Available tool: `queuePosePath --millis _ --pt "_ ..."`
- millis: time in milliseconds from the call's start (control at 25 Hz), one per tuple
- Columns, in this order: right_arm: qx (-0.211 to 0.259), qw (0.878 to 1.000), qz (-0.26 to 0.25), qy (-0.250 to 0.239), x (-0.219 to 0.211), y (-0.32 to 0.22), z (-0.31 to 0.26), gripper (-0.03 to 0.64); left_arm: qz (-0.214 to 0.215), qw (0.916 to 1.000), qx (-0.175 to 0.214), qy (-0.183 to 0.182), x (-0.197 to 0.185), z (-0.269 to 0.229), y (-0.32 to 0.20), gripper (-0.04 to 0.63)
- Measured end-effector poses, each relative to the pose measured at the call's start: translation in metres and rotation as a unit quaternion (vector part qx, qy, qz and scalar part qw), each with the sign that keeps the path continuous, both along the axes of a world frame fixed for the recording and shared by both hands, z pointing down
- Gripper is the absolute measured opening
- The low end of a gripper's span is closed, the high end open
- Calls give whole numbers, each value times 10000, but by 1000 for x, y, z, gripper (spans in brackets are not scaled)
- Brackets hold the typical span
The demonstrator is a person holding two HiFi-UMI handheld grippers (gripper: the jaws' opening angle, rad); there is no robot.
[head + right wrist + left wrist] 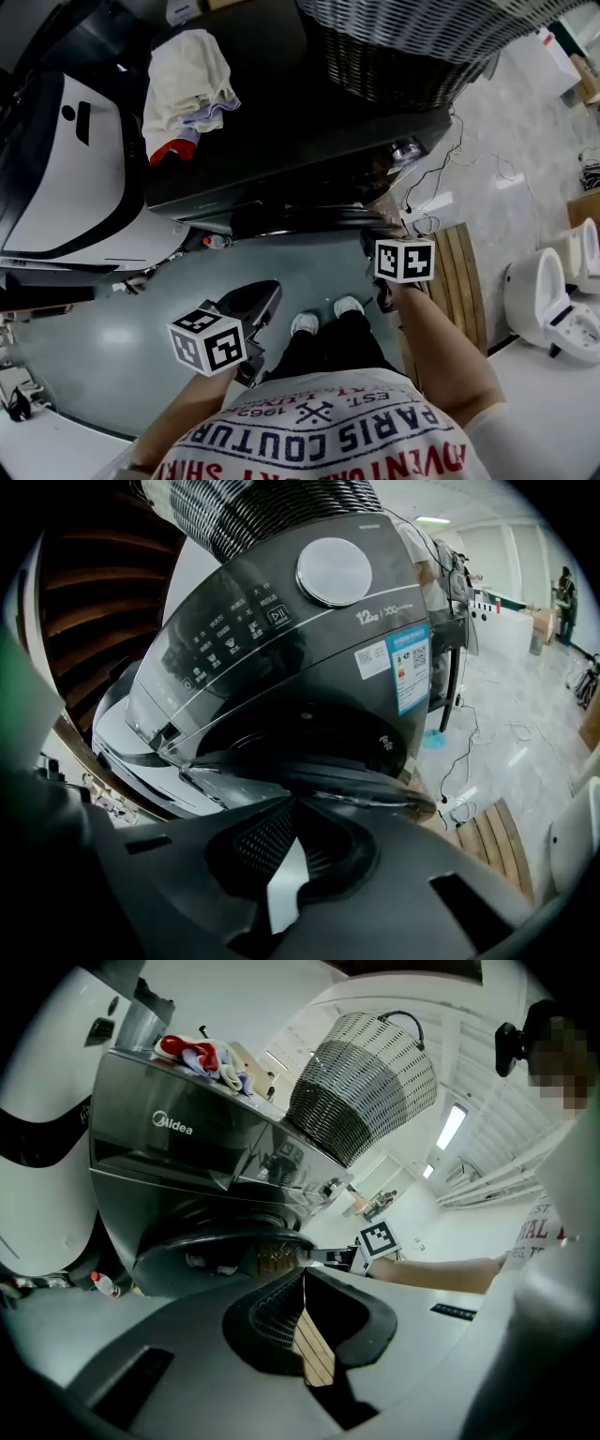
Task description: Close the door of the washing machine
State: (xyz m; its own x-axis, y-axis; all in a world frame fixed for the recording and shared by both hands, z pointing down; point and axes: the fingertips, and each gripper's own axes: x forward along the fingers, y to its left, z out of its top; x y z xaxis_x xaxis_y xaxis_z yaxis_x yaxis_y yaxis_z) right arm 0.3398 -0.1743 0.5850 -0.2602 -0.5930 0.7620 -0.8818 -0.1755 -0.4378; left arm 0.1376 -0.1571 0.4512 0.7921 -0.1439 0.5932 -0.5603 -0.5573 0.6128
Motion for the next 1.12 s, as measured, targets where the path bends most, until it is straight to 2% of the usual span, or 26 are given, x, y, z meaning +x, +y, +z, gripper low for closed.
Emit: queuePosePath --millis 280,640,880,1000,1120 --pt "68 9997 -246 28 8 -31 -1 21 -355 9994 -22 -56 2 -1 -6 28" --pt "436 9984 -342 -130 13 -58 0 21 -685 9976 -80 -112 11 5 -16 28" --pt "535 9976 -405 176 11 -59 4 21 -831 9964 -90 -102 25 6 -24 28" --pt "549 9952 -645 485 10 -61 9 20 -897 9959 -52 -107 29 5 -30 28" --pt "402 9962 -644 432 10 -65 15 20 -1018 9947 -12 -141 29 5 -36 28"
